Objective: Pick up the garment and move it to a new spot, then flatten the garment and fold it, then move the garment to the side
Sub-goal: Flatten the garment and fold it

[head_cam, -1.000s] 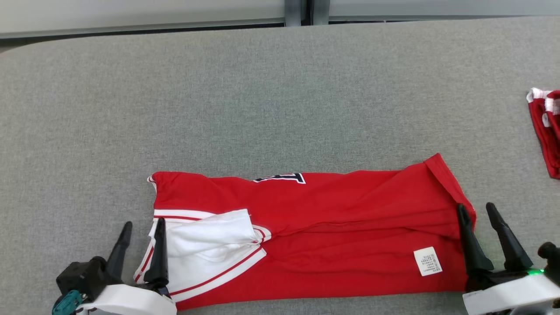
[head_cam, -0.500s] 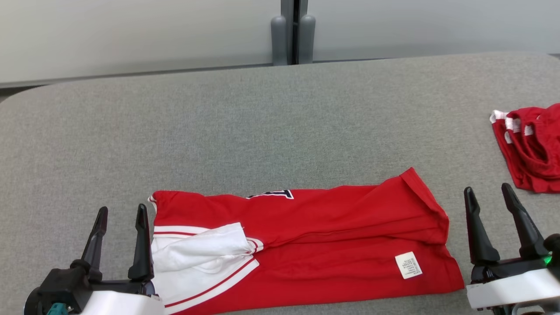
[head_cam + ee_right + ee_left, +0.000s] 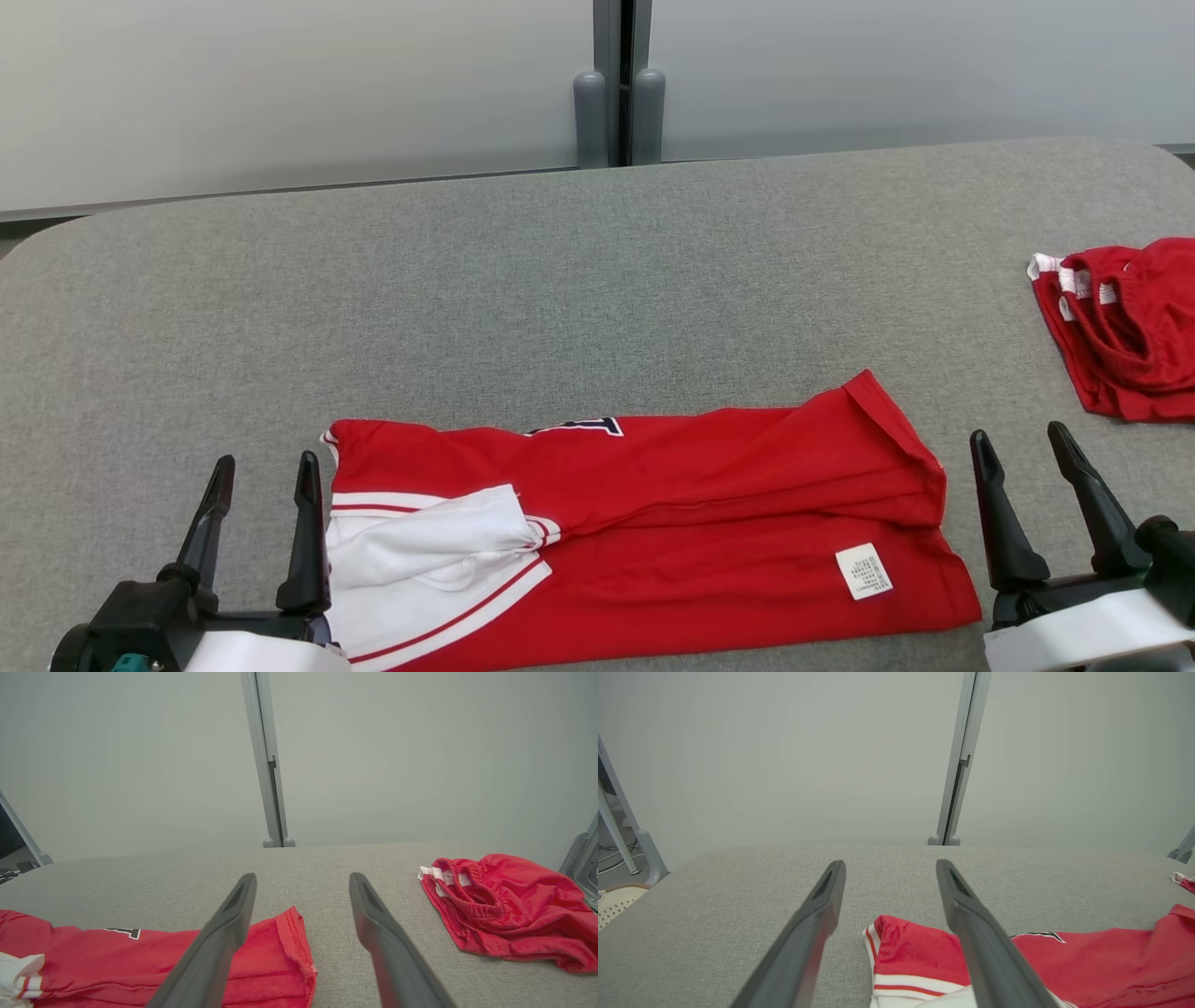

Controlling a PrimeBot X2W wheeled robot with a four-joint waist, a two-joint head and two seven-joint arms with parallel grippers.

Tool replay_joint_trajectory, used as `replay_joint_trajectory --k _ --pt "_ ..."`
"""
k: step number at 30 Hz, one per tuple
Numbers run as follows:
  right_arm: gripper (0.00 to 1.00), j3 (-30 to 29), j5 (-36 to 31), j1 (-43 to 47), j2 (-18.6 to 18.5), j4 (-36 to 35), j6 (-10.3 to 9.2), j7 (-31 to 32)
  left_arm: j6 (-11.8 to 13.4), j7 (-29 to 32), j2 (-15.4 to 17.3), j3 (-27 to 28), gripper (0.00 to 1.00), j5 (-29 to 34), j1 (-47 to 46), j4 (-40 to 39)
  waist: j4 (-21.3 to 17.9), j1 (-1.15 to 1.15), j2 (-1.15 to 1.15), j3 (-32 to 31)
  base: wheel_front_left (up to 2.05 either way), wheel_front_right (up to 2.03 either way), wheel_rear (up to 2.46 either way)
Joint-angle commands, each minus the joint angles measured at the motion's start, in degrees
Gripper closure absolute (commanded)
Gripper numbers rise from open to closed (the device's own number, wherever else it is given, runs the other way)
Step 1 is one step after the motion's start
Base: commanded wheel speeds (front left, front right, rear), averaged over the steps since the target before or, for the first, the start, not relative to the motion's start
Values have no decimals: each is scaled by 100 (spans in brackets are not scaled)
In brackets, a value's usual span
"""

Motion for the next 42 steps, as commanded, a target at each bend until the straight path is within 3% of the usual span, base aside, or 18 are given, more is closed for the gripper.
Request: replay_joint_trajectory --k 1,12,23,31,32,34,36,37,42 --pt "0 -15 5 16 -27 23 -3 13 40 1 19 -3 0 23 45 -16 1 0 0 4 0 0 0" --pt "0 -159 133 -127 -72 290 -3 16 13 -1 13 -76 0 34 -230 -21 108 0 0 138 0 0 0" --pt "0 47 437 -659 6 1792 -3 -113 -214 -118 -168 -312 0 97 -916 233 421 0 0 670 0 0 0" --pt "0 440 745 -935 197 2791 -3 -341 -284 -205 -158 -260 0 118 -1123 410 369 0 0 899 0 0 0" --pt "5 497 772 -949 200 2912 -3 -358 -298 -203 -150 -254 0 116 -1131 421 366 0 0 911 0 0 0" --pt "55 654 797 -911 214 3128 -3 -316 -318 -212 -150 -246 0 123 -1137 448 366 0 0 915 0 0 0" --pt "78 800 820 -873 225 3265 -3 -325 -319 -214 -149 -230 0 123 -1160 464 374 0 0 919 0 0 0" --pt "100 848 843 -845 221 3311 -3 -333 -318 -221 -152 -225 0 126 -1170 469 372 0 0 918 0 0 0" --pt "100 841 990 -822 114 3261 -10 -438 -329 -241 -168 -168 0 108 -1183 486 320 0 0 908 0 0 0"
